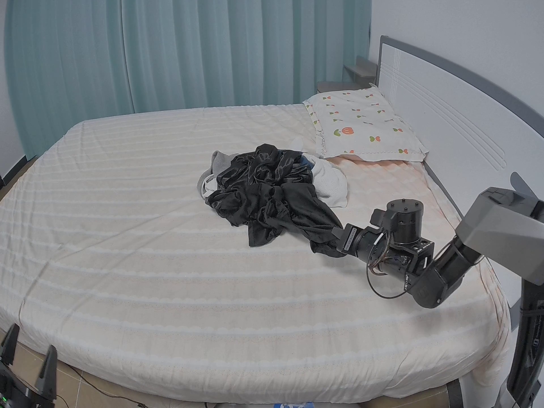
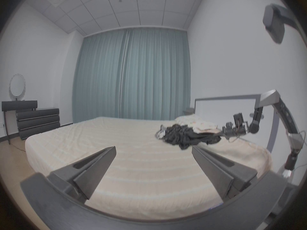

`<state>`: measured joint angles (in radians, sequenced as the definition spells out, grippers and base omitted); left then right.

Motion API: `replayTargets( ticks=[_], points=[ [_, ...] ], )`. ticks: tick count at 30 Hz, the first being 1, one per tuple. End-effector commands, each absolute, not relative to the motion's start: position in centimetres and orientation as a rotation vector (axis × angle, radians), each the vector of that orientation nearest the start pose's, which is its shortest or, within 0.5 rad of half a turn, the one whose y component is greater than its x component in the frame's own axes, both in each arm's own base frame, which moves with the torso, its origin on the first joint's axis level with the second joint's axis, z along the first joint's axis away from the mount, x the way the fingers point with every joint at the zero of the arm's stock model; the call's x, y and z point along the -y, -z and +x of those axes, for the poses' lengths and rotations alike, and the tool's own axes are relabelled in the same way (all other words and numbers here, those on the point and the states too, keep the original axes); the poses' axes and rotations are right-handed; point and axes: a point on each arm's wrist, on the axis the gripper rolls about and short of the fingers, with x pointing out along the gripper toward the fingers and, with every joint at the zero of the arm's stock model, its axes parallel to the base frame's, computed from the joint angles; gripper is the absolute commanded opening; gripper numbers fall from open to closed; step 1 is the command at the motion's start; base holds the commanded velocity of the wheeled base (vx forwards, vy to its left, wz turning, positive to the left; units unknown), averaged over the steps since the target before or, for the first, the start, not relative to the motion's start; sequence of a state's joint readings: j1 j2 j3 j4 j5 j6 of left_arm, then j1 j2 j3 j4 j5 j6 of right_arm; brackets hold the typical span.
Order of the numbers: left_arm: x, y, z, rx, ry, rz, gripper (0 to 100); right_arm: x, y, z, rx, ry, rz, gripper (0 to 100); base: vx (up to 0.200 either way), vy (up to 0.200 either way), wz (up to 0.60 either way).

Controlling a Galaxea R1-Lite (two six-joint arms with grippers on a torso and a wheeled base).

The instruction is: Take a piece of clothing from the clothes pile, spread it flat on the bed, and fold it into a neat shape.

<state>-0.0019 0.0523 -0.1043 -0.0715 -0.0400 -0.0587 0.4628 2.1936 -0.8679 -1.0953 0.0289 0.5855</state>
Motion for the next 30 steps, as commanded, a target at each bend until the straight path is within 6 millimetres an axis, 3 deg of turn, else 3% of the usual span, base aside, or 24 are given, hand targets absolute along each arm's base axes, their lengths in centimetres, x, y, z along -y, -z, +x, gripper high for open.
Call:
replayTargets(
  ticks=[1, 6, 9, 16, 17, 18, 26, 30],
  points=[
    [0.3, -13.6, -1.3, 0.042, 0.131, -0.011, 100, -18.1, -10.3, 30.4, -0.31, -0.518, 0.56, 0, 0.0, 0.0, 0.0],
    [0.6, -13.8, 0.5, -0.074, 0.252, 0.01, 100, -19.0, -9.9, 28.4, -0.318, -0.56, 0.562, 0, 0.0, 0.0, 0.0],
    [0.7, -14.5, 2.5, -0.149, 0.298, 0.008, 100, -19.5, -10.5, 27.1, -0.31, -0.601, 0.563, 0, 0.0, 0.0, 0.0],
    [2.3, -13.8, 7.5, -0.384, 0.529, 0.035, 100, -20.0, -10.8, 25.0, -0.337, -0.645, 0.557, 0, 0.0, 0.0, 0.0],
    [2.3, -13.8, 7.5, -0.384, 0.529, 0.035, 100, -20.0, -10.8, 25.0, -0.337, -0.645, 0.557, 0, 0.0, 0.0, 0.0],
    [2.9, -13.4, 9.0, -0.44, 0.544, 0.047, 100, -20.2, -11.1, 24.7, -0.33, -0.656, 0.558, 0, 0.0, 0.0, 0.0],
    [6.4, -11.1, 15.0, -0.56, 0.586, 0.07, 100, -19.2, -13.9, 23.4, -0.254, -0.692, 0.587, 0, 0.0, 0.0, 0.0],
    [9.2, -9.7, 17.1, -0.585, 0.573, 0.063, 100, -18.4, -15.9, 22.4, -0.201, -0.715, 0.602, 0, 0.0, 0.0, 0.0]
  ],
)
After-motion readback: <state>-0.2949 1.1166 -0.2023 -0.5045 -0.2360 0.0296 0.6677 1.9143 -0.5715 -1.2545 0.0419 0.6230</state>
